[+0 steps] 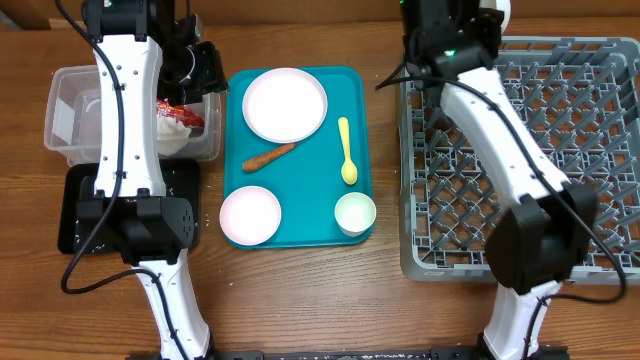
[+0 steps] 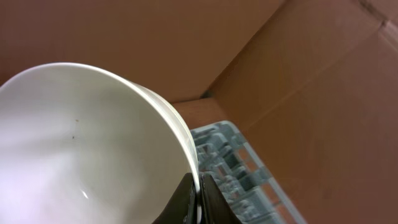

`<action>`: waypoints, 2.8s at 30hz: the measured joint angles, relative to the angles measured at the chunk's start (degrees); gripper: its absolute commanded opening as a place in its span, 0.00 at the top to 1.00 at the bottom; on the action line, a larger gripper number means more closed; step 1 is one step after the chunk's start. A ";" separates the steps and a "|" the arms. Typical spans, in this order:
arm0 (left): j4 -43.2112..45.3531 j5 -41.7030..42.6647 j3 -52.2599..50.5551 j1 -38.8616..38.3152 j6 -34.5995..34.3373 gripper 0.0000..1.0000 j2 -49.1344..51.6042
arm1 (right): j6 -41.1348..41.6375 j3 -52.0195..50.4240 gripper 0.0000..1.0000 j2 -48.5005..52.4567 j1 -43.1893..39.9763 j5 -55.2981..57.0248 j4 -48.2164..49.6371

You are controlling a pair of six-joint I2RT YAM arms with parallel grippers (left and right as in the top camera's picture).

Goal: Sort waste into correct bins and load items into the dishwasher
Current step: 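Carry the white bowl with right gripper into the dish rack's back corner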

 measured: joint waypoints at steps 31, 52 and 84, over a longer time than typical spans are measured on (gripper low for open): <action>0.83 -0.90 0.00 0.00 0.04 0.45 0.00 | -16.04 -2.34 0.96 9.20 0.31 1.11 9.14; 1.36 -1.73 0.00 0.00 0.04 0.44 0.00 | -13.66 -2.36 0.96 10.84 0.15 2.43 5.86; 1.66 -1.73 0.00 0.00 0.07 0.44 -0.02 | -12.09 -2.56 0.96 10.91 4.15 9.64 -2.40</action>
